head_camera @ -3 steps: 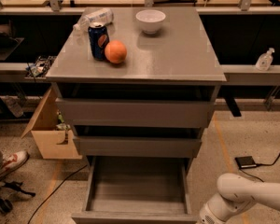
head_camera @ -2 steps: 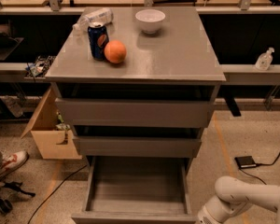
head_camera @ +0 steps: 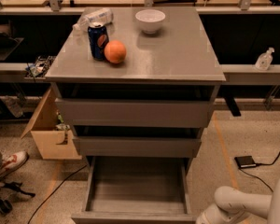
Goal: Close bottom drawer
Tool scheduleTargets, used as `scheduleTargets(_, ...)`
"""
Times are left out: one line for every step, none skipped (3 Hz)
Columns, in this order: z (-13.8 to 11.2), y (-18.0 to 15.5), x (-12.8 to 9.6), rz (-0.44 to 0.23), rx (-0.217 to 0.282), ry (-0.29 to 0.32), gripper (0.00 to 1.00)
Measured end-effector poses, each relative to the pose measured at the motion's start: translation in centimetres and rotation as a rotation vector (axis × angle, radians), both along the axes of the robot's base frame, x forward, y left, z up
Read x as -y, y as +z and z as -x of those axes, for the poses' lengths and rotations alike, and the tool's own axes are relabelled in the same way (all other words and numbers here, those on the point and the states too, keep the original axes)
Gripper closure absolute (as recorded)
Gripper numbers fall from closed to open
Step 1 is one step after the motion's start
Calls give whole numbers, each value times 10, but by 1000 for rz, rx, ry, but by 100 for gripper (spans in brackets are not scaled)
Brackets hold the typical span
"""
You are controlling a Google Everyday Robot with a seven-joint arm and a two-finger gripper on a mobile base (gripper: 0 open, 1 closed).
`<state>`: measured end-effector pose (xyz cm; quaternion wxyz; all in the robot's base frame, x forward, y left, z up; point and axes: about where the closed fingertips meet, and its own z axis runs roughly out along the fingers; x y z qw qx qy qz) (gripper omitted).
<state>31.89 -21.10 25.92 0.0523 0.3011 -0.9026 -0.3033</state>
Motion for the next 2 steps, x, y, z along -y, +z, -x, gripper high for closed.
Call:
scheduleTargets(-5, -30, 5, -23, 40, -28, 100)
scheduleTargets(-13, -55, 8, -38, 69, -46, 100)
